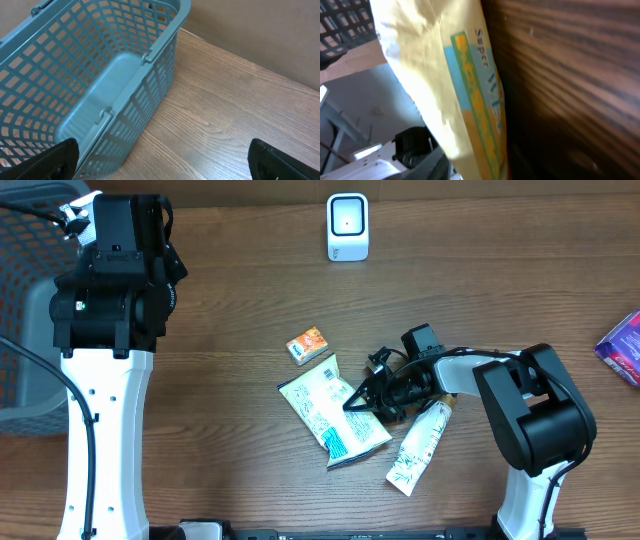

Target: Scan the item barcode

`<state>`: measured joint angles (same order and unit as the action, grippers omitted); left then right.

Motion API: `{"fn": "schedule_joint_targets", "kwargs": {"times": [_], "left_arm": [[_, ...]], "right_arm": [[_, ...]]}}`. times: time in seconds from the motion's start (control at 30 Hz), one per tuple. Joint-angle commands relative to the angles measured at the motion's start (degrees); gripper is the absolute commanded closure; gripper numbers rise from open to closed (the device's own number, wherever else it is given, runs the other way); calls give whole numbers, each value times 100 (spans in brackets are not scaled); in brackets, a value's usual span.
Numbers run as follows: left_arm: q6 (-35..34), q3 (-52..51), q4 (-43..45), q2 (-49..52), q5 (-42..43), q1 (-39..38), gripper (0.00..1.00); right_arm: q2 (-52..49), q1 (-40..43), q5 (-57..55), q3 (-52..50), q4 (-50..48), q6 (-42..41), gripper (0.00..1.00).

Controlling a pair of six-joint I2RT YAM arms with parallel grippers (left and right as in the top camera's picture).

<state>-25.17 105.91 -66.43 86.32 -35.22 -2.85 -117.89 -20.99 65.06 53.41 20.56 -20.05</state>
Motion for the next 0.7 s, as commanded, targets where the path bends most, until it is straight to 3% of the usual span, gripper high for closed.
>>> {"fn": "schedule_joint_targets", "kwargs": {"times": [0.0,0.07,0.17,0.2,0.43,0.67], "left_arm": [[-37,59,2,24,-74,24,0],[-37,59,0,24,-74,24,0],[-37,59,0,24,-74,24,0],[-37,59,0,24,-74,24,0],[-37,59,2,24,-74,24,0],[-37,59,0,24,-74,24,0]], "right_arm": [[-352,-205,-778,-201,105,-831,64],[-350,-210,-769,-201,118,-828,71],[-350,-221,-688,-201,140,-796,94],[-350,-223,-684,-201,179,-752,96],[-127,-144,-649,-192,282,28,96],[1051,-35,-1040,-188,595,518,96]]}}
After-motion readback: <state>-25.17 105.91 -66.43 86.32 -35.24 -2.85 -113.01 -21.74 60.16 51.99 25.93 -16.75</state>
